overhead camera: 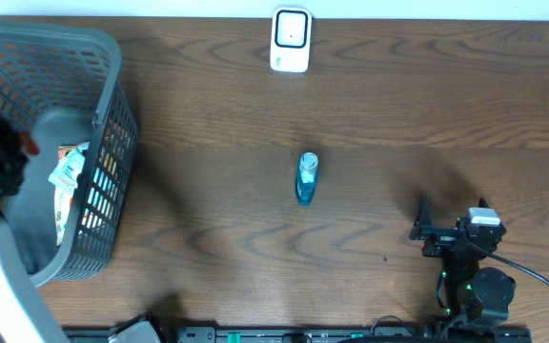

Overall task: Scan the item barcode
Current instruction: 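Carry the red chocolate bar out and place it left of the bottle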

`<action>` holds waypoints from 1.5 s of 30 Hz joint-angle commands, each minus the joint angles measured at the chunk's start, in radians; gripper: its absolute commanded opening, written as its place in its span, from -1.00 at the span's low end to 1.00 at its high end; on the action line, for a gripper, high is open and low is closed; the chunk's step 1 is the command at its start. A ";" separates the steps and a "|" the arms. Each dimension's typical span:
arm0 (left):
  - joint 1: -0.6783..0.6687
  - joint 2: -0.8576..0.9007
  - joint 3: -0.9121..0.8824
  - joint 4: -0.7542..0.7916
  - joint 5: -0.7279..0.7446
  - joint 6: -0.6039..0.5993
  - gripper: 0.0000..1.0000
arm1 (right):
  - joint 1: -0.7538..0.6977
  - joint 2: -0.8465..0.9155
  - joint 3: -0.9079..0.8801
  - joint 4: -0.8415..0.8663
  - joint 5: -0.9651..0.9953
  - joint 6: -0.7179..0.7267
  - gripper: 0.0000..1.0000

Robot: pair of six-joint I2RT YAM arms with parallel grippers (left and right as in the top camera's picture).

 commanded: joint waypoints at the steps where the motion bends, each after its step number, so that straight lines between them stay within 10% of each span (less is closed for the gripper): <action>1: -0.158 -0.085 0.009 0.053 0.108 0.147 -0.85 | 0.008 -0.005 -0.003 -0.001 -0.002 -0.011 0.99; 8: -0.718 -0.158 0.001 0.083 0.067 0.604 -0.85 | 0.008 -0.005 -0.003 -0.001 -0.002 -0.011 0.99; 17: -1.153 -0.021 -0.198 -0.011 -0.273 0.634 -0.86 | 0.008 -0.005 -0.003 -0.001 -0.002 -0.011 0.98; 45: -1.195 0.536 -0.361 0.351 -0.197 0.309 -0.85 | 0.008 -0.005 -0.003 -0.001 -0.002 -0.011 0.99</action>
